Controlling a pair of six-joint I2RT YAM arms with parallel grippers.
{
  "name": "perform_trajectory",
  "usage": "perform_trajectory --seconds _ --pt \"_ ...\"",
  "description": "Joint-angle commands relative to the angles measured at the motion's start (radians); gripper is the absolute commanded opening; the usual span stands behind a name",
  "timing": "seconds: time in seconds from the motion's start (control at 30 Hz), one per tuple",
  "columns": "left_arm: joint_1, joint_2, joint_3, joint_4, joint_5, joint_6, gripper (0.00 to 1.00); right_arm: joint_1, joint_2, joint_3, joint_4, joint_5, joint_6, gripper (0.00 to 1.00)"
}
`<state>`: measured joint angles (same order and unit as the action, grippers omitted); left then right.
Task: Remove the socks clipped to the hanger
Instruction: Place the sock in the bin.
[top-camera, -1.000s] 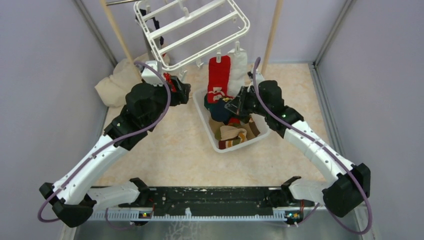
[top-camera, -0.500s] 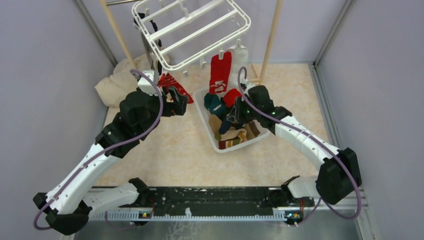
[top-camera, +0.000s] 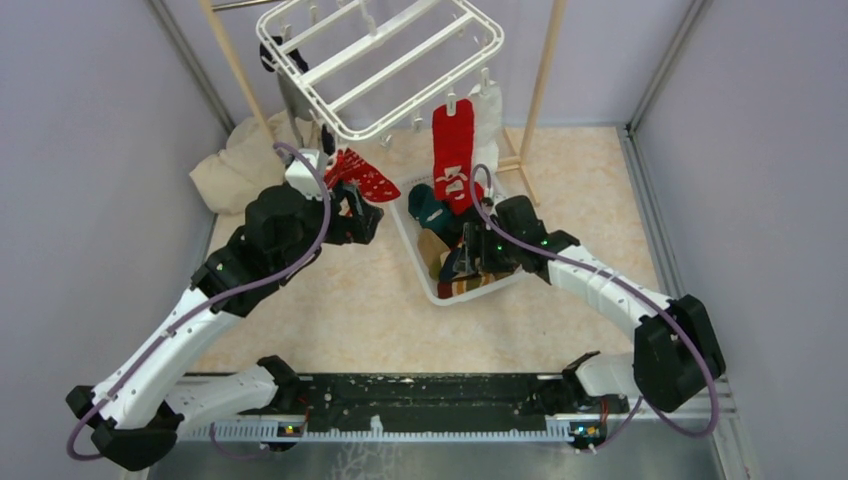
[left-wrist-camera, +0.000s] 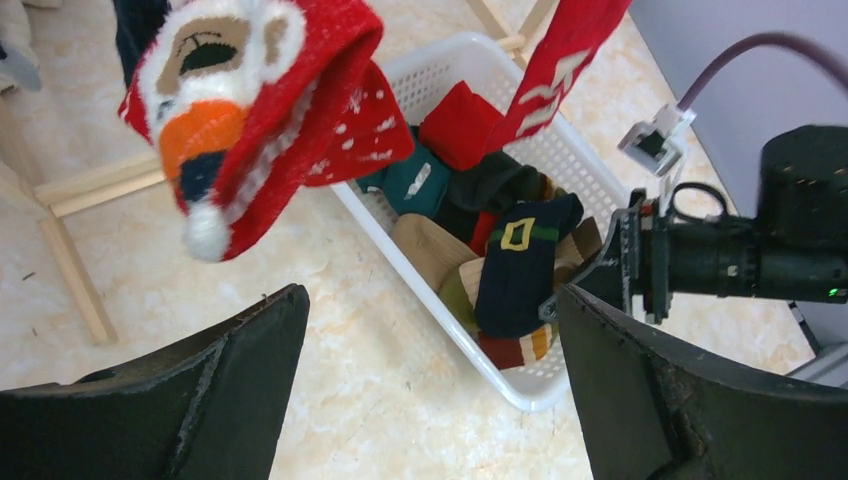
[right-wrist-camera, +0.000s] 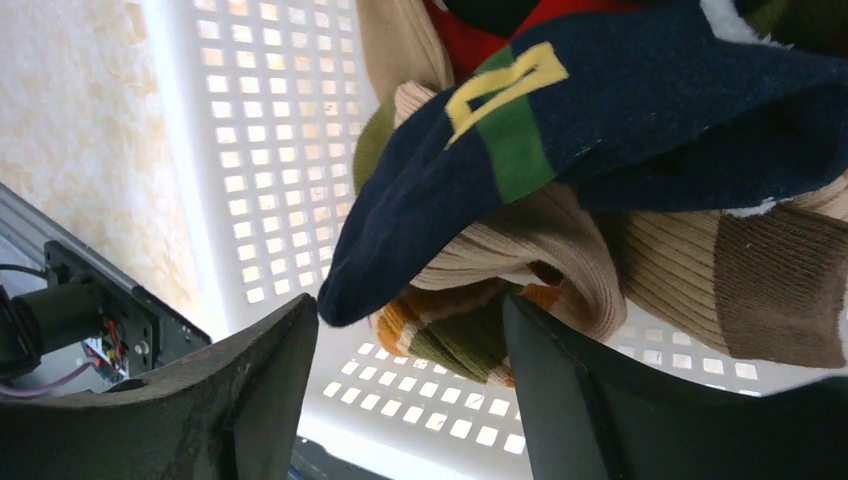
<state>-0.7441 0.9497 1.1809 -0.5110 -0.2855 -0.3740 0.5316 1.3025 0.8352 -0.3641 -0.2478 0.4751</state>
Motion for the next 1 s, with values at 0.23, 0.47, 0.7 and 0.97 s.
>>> perform_trajectory --seconds 0.23,0.47,0.7,0.97 --pt "-0.001 -0.029 0.044 -0.125 0.068 -0.038 0.99 0.011 -0.224 0.152 -0.111 0.014 -0.055 0.75" --pt "-0.001 -0.04 0.089 -0.183 0.113 0.002 0.99 0.013 -0.408 0.06 -0.125 0.058 0.025 0.8" --pt "-0.002 -0.109 0.039 -0.233 0.185 -0.079 0.99 0.013 -0.513 0.082 -0.211 0.066 0.047 0.81" --pt "-0.002 -0.185 0.013 -0.264 0.21 -0.15 0.99 0.013 -0.49 0.147 -0.252 0.094 0.028 0.77"
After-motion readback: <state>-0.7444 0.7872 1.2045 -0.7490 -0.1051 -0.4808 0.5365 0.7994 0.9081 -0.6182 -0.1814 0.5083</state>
